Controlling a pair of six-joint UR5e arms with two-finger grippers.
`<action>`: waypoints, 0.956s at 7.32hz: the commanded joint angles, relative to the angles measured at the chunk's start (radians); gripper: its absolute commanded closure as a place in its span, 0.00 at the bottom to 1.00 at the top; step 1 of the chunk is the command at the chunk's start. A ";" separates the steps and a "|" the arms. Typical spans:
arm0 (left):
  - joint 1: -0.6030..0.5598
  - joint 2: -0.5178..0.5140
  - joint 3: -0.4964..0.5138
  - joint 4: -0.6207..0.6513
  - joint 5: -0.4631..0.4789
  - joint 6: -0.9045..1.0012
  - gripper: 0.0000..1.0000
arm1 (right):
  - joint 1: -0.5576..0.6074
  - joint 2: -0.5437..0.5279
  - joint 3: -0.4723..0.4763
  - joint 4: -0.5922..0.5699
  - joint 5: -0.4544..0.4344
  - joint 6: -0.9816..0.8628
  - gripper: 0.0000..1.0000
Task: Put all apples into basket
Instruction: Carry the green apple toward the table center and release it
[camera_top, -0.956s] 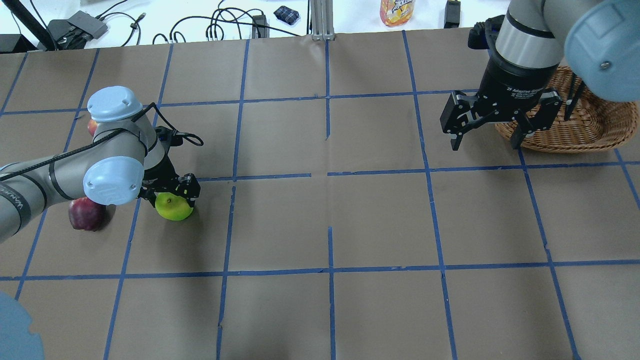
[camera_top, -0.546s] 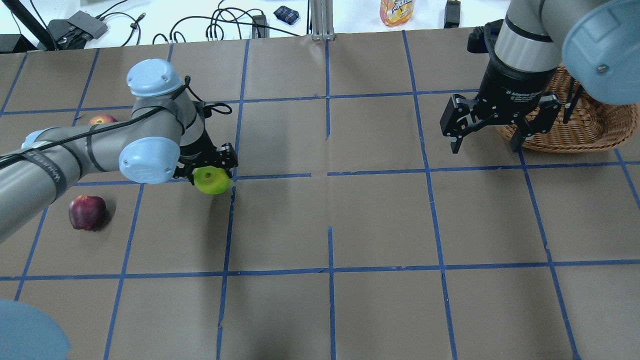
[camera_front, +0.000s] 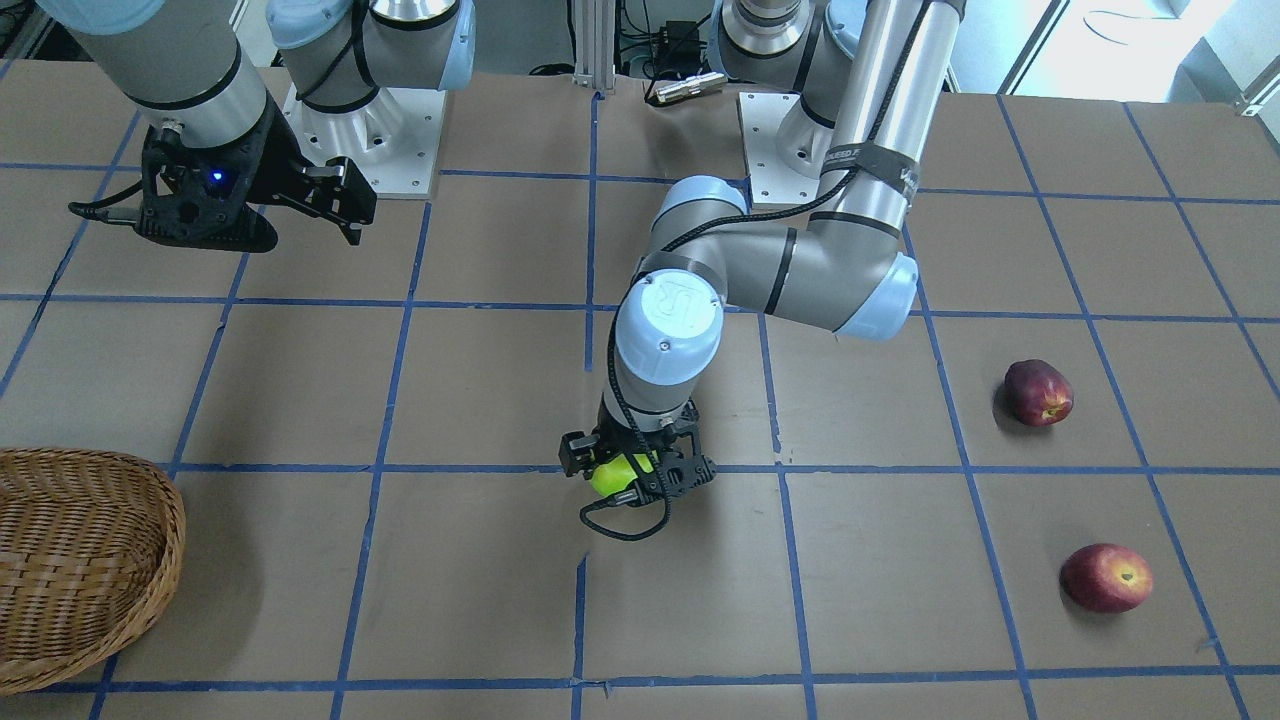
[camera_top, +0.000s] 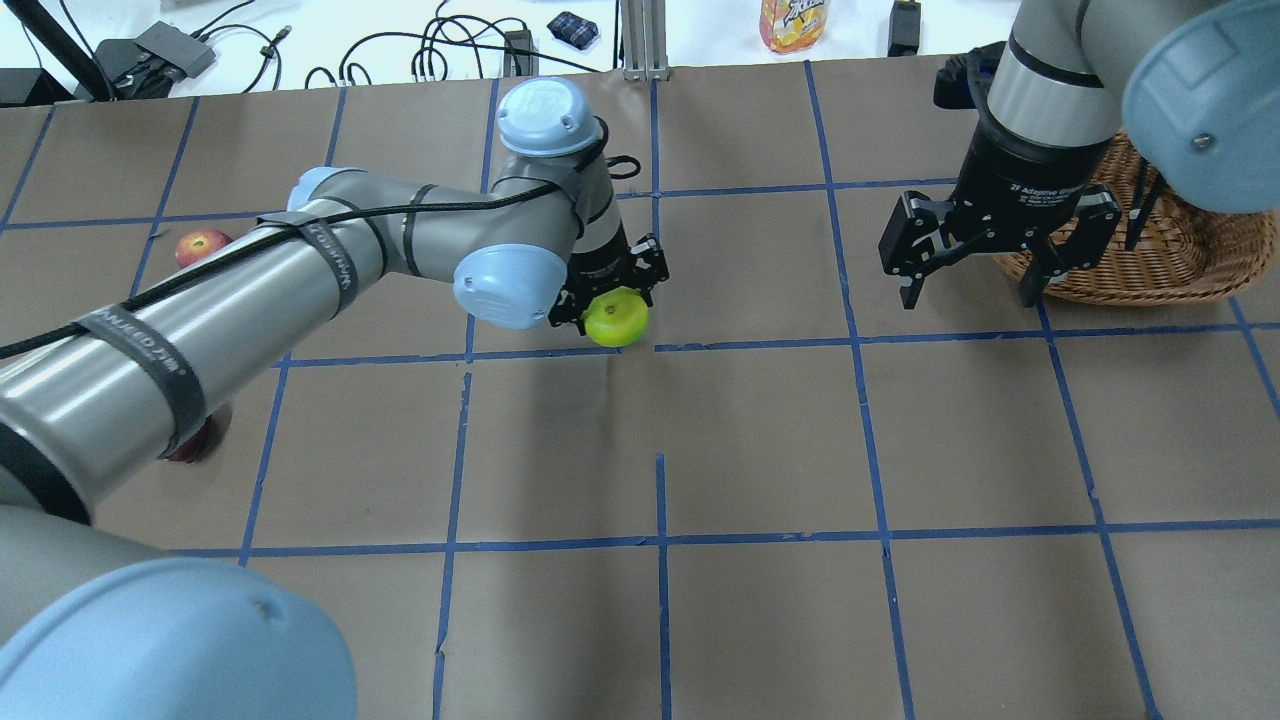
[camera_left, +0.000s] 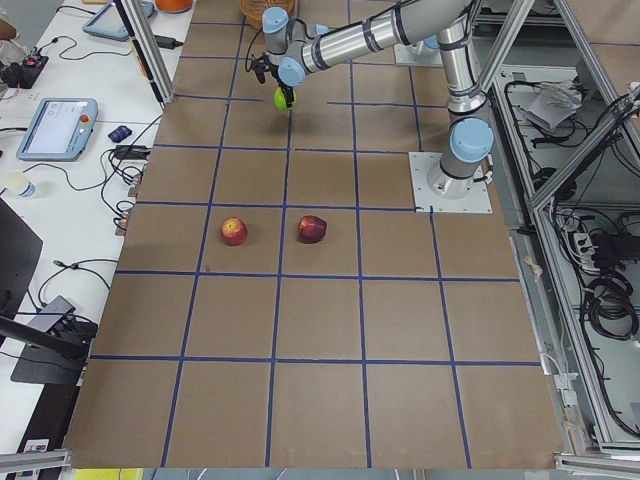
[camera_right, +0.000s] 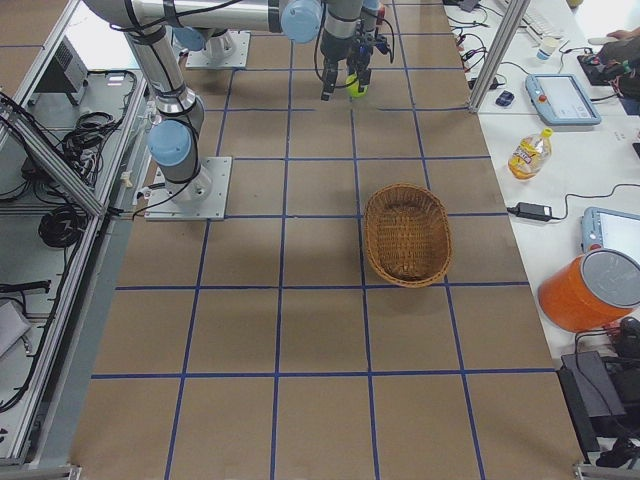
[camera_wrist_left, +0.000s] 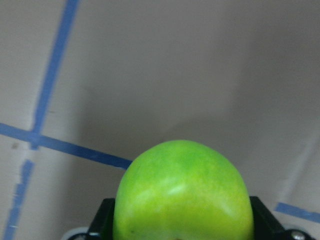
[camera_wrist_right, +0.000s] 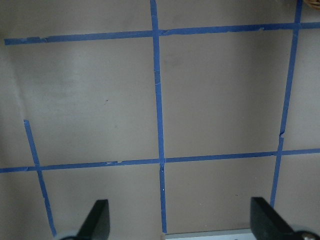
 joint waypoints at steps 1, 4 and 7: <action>-0.043 -0.026 0.011 -0.008 -0.003 -0.050 0.32 | 0.000 0.001 0.000 0.000 0.000 0.003 0.00; -0.032 0.007 0.034 -0.023 0.000 -0.027 0.00 | 0.000 0.003 0.006 -0.012 0.000 0.000 0.00; 0.073 0.084 0.110 -0.194 -0.002 0.222 0.00 | 0.000 0.029 0.005 -0.020 0.020 0.004 0.00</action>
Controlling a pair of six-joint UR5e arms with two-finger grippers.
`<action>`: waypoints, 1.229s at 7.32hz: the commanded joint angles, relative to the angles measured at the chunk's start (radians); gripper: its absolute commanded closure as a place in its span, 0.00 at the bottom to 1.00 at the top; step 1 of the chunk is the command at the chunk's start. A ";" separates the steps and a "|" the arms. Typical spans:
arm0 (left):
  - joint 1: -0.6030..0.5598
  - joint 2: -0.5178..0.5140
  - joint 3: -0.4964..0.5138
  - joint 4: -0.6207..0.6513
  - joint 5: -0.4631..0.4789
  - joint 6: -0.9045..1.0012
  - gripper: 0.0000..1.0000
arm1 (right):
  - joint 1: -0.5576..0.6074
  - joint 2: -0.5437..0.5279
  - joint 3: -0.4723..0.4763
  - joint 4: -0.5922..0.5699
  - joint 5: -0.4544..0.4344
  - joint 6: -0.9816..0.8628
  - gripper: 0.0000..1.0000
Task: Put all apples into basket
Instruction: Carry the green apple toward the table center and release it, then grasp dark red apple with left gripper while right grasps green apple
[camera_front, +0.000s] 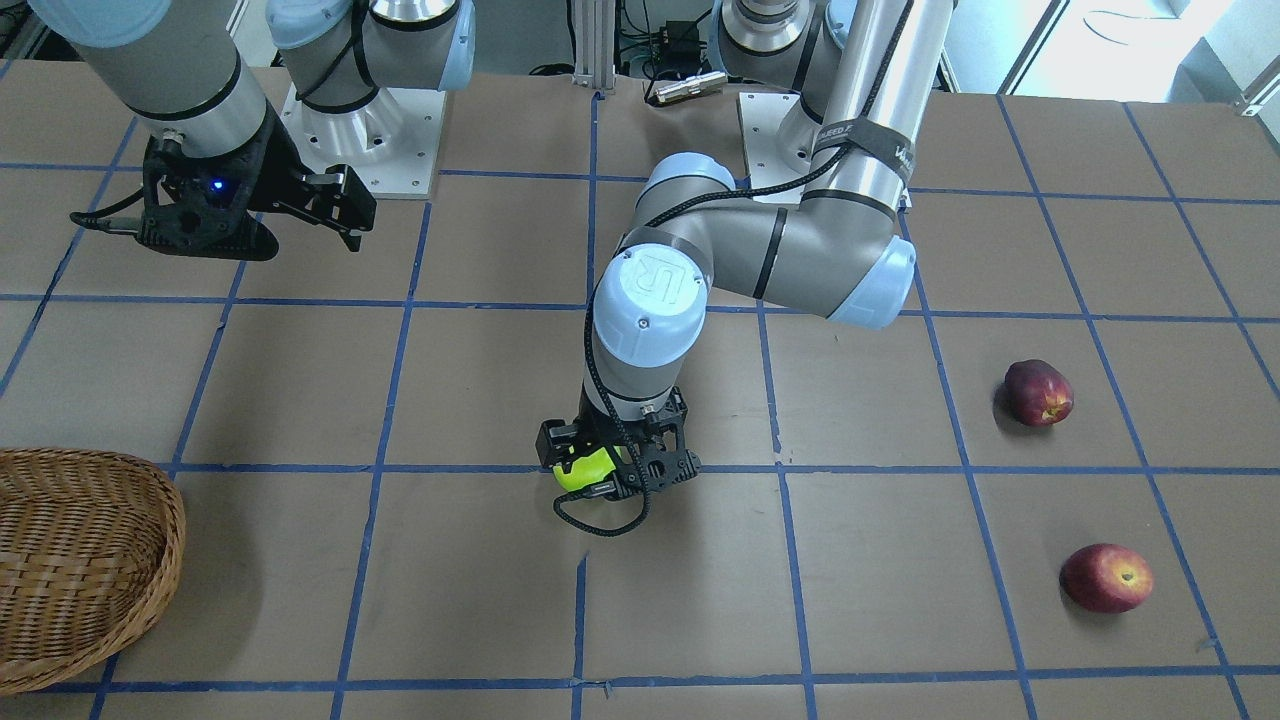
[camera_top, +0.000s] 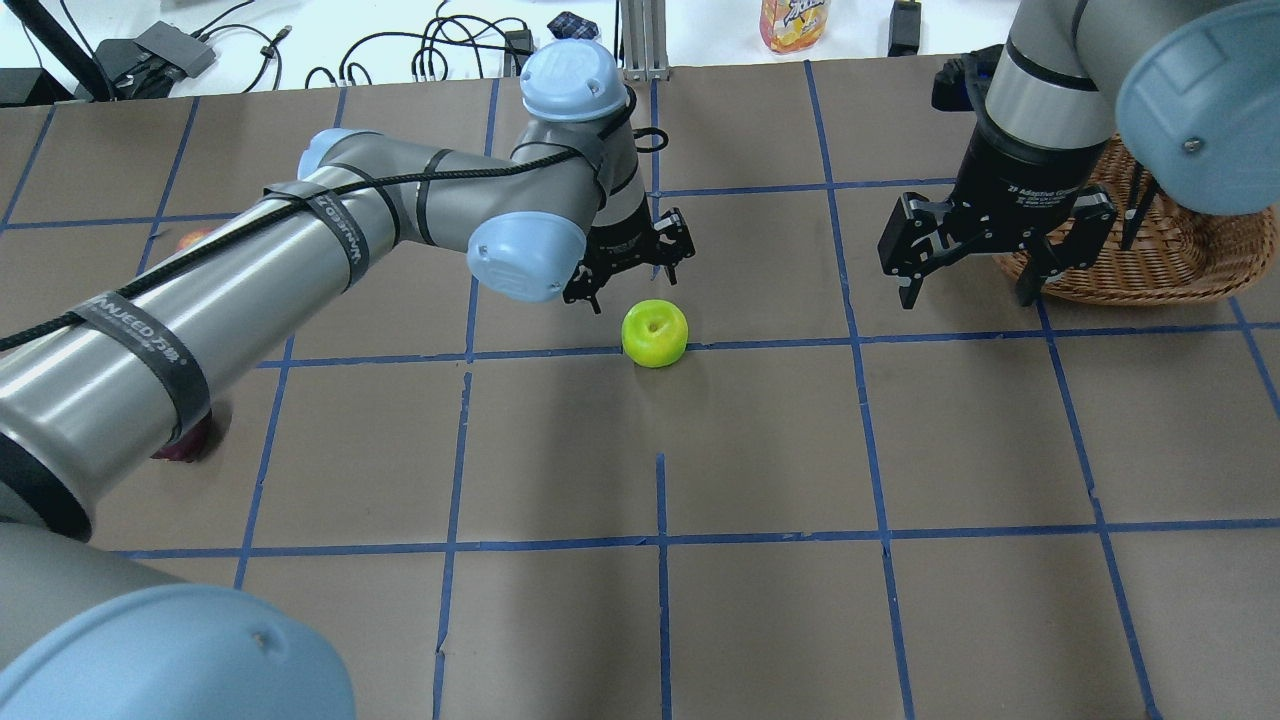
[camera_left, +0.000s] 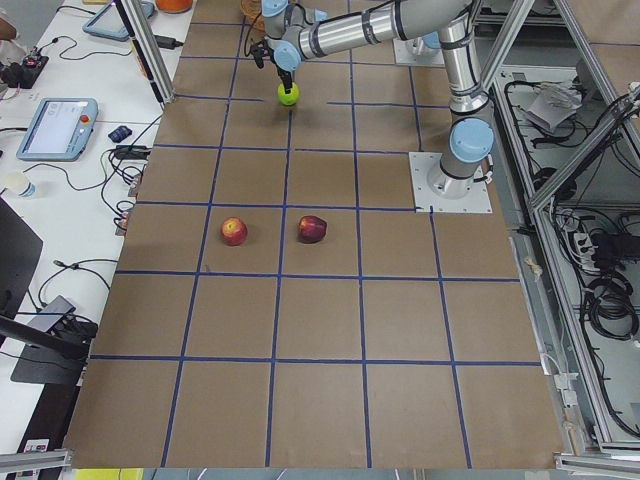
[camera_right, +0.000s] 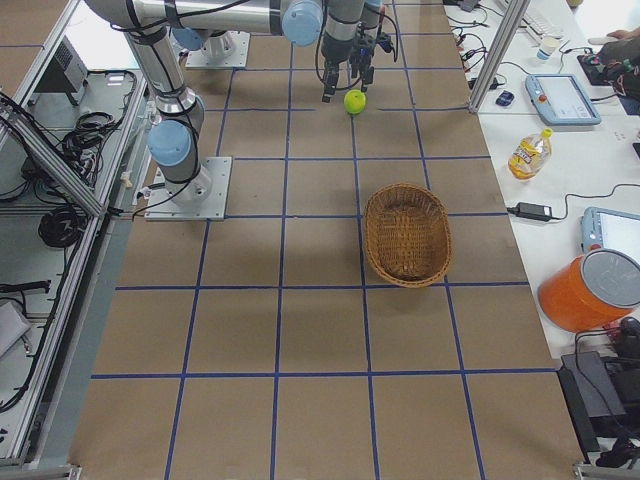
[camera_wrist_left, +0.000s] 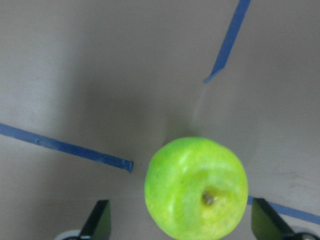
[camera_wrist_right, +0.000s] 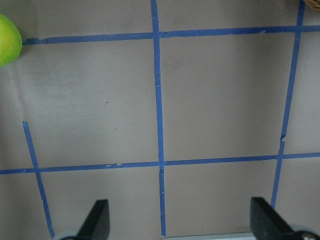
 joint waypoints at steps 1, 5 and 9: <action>0.092 0.064 0.050 -0.146 -0.001 0.199 0.00 | 0.009 0.048 -0.014 -0.029 0.016 0.027 0.00; 0.330 0.149 0.002 -0.287 0.186 0.697 0.00 | 0.093 0.203 -0.017 -0.277 0.048 0.202 0.00; 0.589 0.219 -0.173 -0.227 0.299 1.059 0.00 | 0.231 0.336 -0.049 -0.438 0.059 0.315 0.00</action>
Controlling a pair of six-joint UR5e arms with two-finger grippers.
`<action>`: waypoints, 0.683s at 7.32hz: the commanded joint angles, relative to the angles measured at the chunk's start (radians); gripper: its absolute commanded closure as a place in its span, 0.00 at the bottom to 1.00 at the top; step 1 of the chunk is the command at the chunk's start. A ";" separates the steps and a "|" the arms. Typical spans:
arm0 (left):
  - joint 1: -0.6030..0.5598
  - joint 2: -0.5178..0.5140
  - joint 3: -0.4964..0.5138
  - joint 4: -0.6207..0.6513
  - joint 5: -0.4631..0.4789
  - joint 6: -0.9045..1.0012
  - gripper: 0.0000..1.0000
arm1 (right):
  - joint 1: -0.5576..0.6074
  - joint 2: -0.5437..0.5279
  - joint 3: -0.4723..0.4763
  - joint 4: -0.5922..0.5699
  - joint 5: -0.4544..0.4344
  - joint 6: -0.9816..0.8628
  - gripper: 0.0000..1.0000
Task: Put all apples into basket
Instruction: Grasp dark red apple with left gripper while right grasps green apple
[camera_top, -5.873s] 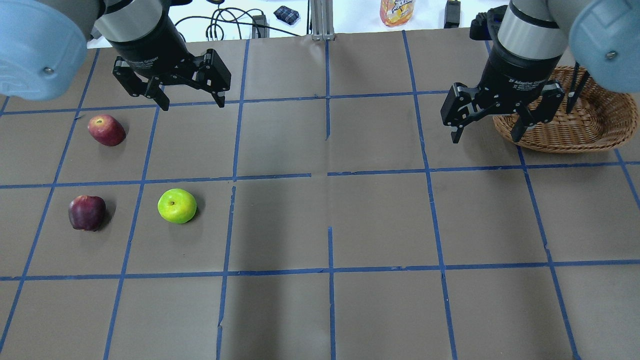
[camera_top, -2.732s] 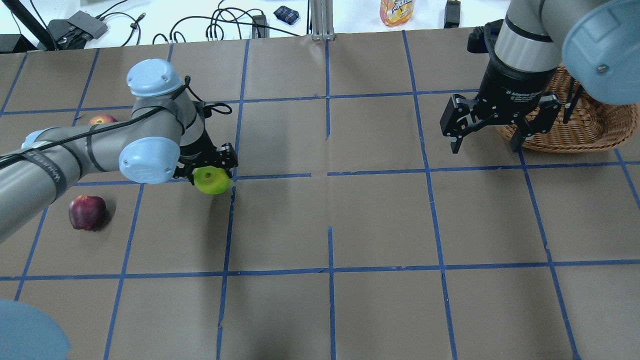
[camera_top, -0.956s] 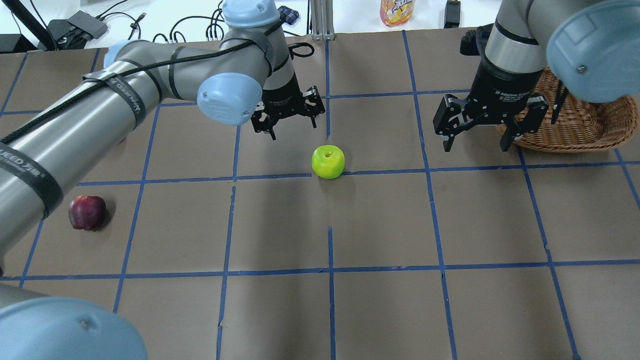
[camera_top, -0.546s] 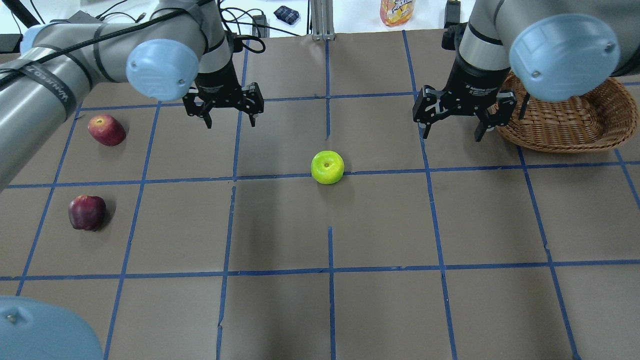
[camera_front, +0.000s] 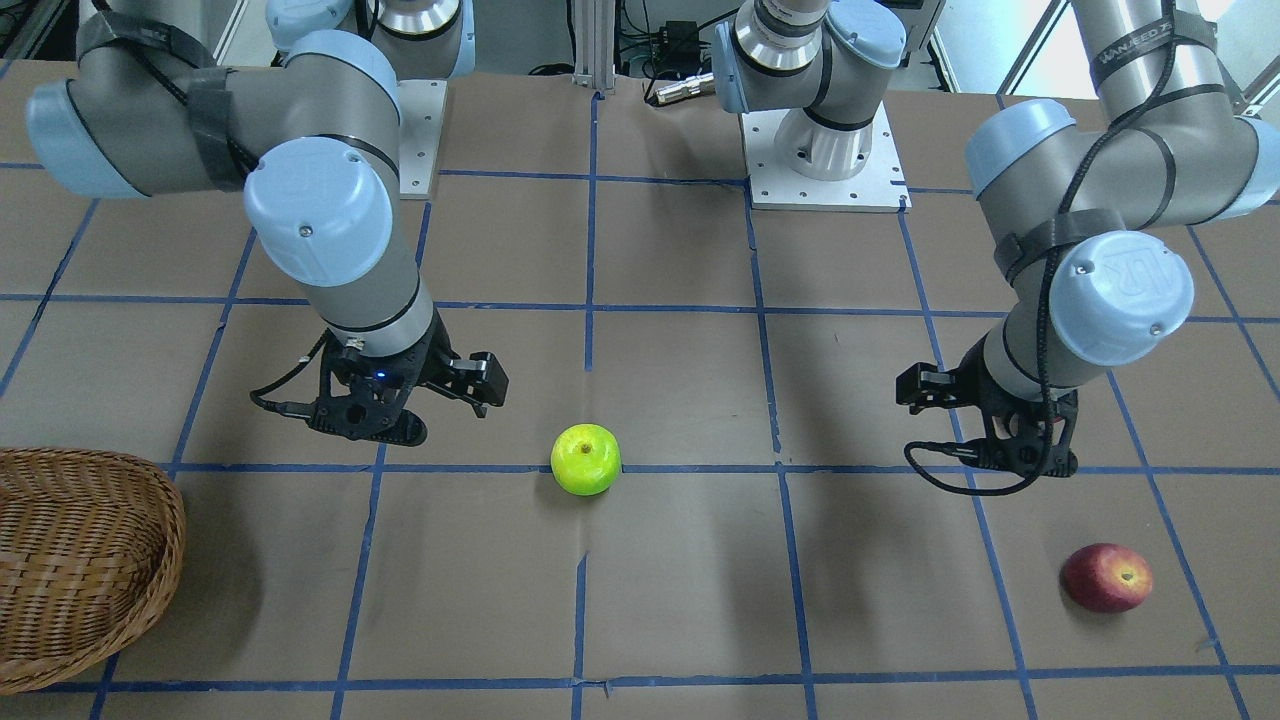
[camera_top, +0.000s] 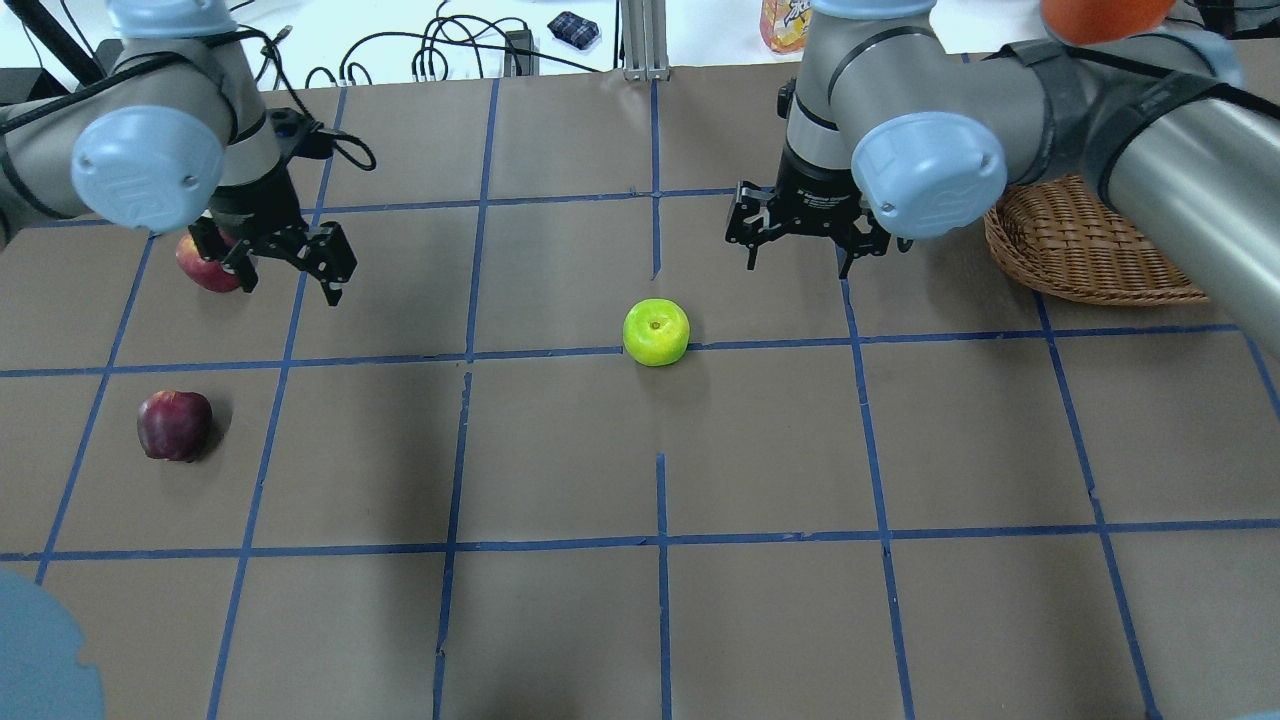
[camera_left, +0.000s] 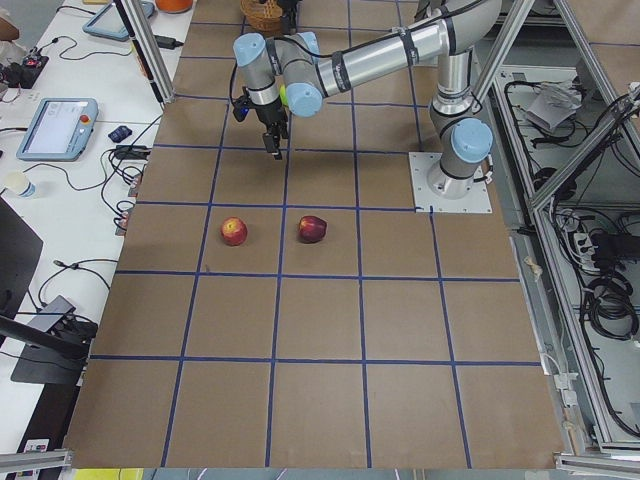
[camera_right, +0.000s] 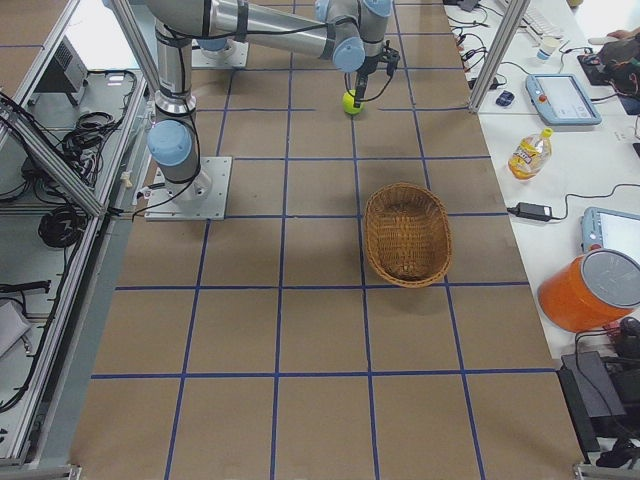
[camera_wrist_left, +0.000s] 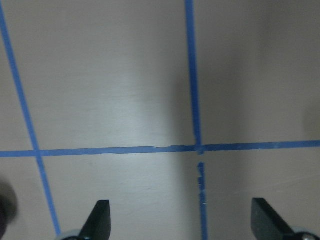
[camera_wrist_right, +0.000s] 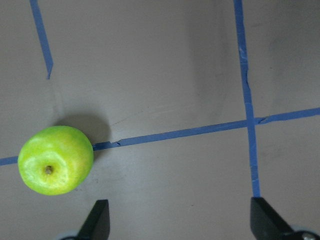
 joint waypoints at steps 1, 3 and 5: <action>0.144 0.023 -0.069 0.056 0.020 0.242 0.00 | 0.078 0.059 -0.017 -0.050 0.002 0.081 0.00; 0.282 0.014 -0.219 0.306 0.022 0.434 0.00 | 0.135 0.122 -0.016 -0.135 0.003 0.117 0.00; 0.359 -0.003 -0.312 0.431 0.020 0.515 0.00 | 0.138 0.135 -0.016 -0.150 0.042 0.115 0.00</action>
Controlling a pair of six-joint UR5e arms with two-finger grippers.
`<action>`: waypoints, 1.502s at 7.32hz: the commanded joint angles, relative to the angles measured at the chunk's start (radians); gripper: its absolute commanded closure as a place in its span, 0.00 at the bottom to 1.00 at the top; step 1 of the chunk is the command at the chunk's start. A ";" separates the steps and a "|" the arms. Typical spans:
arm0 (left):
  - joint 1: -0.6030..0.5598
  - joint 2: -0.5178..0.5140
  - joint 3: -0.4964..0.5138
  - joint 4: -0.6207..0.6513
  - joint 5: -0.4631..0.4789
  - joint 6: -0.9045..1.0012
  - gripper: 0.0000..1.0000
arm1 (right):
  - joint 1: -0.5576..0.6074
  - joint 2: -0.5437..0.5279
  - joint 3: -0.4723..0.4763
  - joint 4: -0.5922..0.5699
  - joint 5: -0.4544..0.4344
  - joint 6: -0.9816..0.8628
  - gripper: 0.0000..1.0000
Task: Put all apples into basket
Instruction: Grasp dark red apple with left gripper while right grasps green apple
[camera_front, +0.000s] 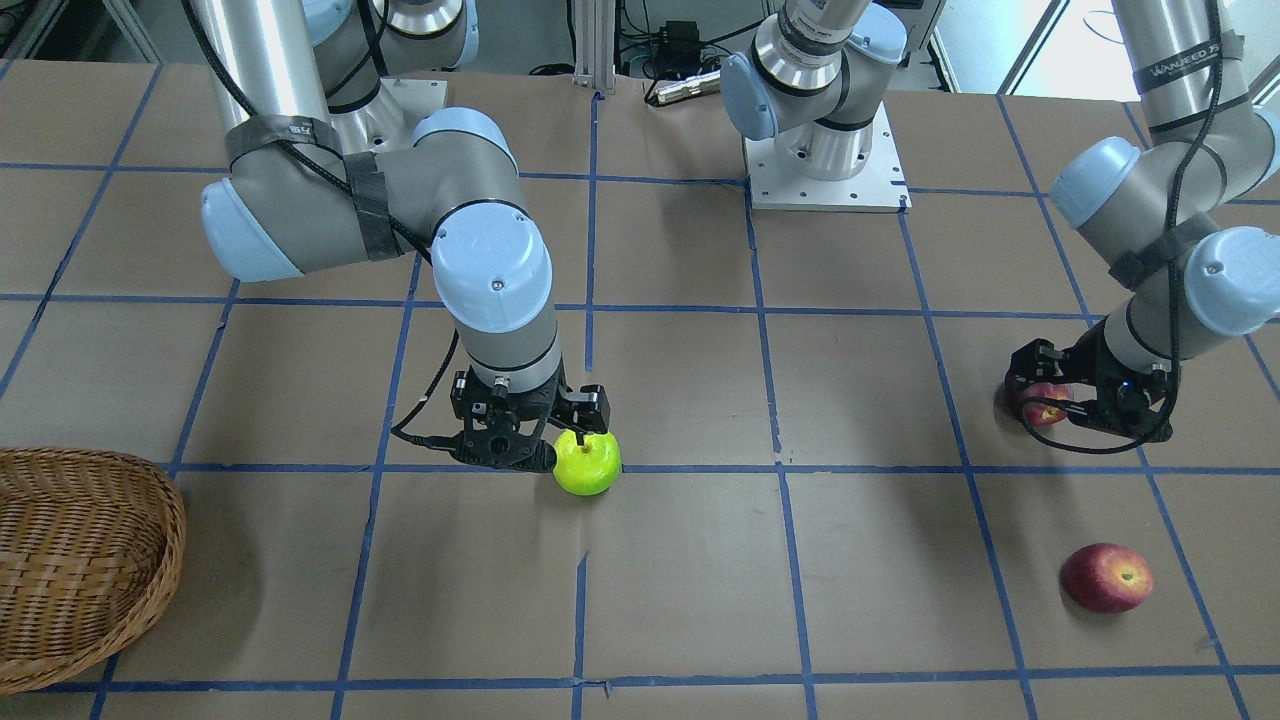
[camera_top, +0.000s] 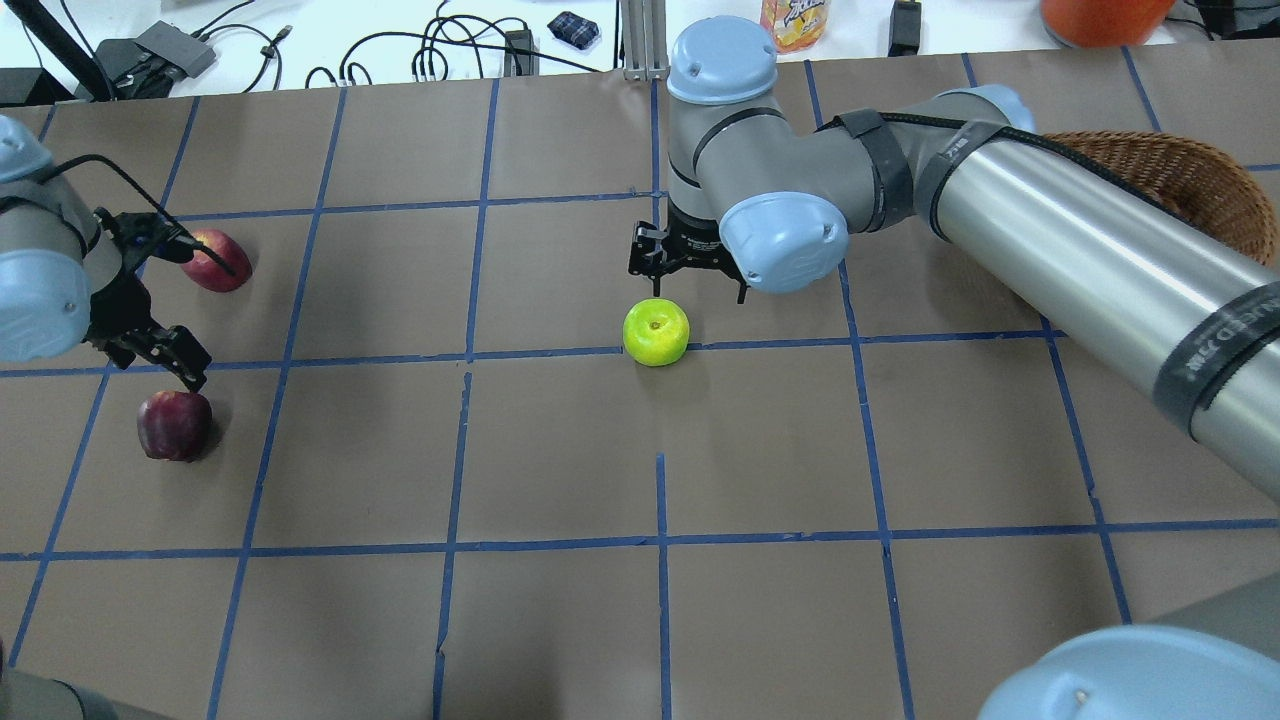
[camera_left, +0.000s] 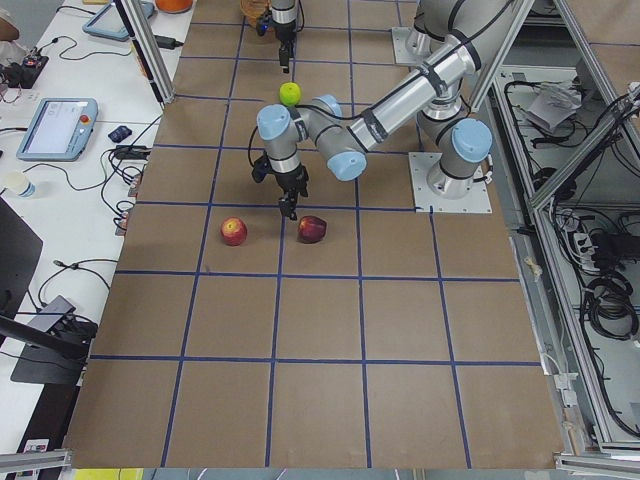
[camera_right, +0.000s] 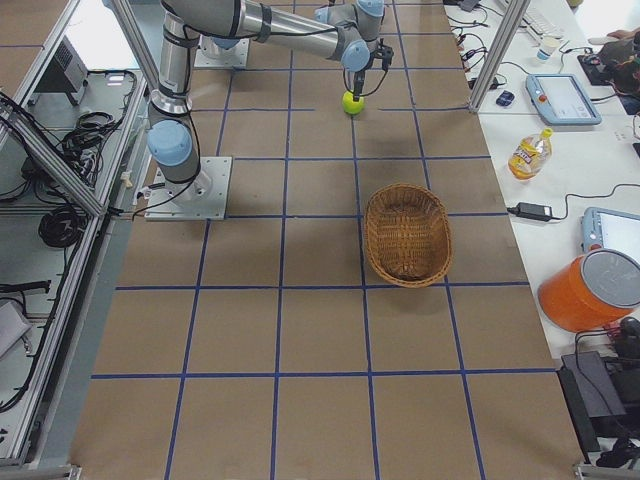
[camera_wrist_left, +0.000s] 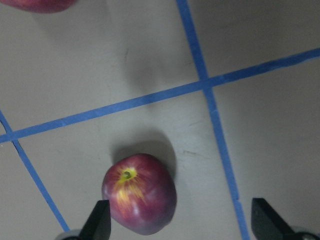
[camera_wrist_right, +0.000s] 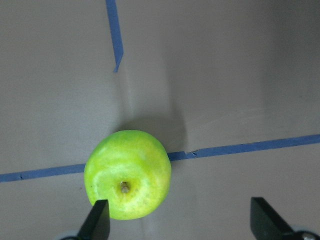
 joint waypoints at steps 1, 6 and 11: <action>0.046 -0.026 -0.063 0.097 -0.010 0.040 0.00 | 0.005 0.034 0.000 -0.038 0.056 -0.007 0.00; 0.048 -0.066 -0.077 0.105 -0.012 0.037 0.00 | 0.015 0.099 0.002 -0.092 0.061 -0.005 0.00; -0.078 -0.040 -0.045 0.087 -0.026 -0.185 0.60 | 0.030 0.125 0.002 -0.107 0.072 -0.011 0.00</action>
